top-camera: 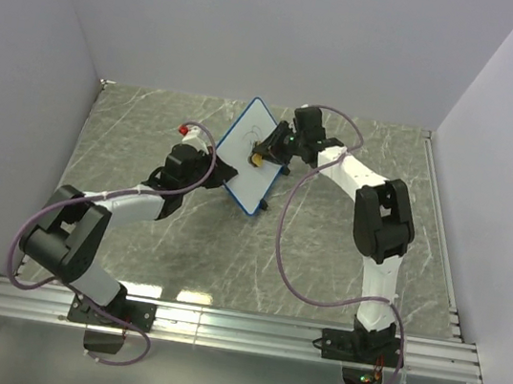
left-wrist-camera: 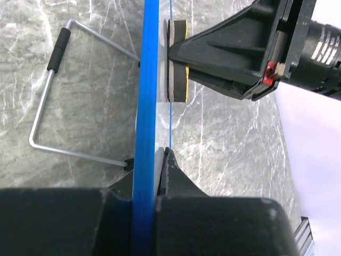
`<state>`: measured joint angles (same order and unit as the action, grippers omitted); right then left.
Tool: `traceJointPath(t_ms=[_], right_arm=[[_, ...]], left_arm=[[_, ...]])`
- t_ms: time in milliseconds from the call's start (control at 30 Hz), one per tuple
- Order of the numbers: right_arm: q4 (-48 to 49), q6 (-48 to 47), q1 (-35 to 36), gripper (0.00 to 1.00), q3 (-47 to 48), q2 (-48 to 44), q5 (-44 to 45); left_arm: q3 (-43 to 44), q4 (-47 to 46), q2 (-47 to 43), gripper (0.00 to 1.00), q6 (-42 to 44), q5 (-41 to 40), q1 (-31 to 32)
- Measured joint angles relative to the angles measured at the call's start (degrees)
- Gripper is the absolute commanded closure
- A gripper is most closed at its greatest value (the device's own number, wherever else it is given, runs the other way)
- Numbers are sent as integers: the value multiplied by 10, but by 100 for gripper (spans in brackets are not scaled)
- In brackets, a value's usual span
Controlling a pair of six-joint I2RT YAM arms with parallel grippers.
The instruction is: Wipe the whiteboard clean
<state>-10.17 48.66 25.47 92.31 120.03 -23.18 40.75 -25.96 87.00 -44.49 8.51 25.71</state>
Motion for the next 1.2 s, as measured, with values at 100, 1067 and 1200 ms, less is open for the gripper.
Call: traceJointPath(t_ms=[100,1067,1200], right_arm=[[-11,11,2,100,29,12,0],[60,32,-33,100,-14,36,-6],[-7,15,-39,100,-3,38,28]], left_arm=[[-4,-25,16,100,-4,-3,1],[-53,-109,24,100,-69,-44,19],[-54,-113,24,100,-57,-45,21]])
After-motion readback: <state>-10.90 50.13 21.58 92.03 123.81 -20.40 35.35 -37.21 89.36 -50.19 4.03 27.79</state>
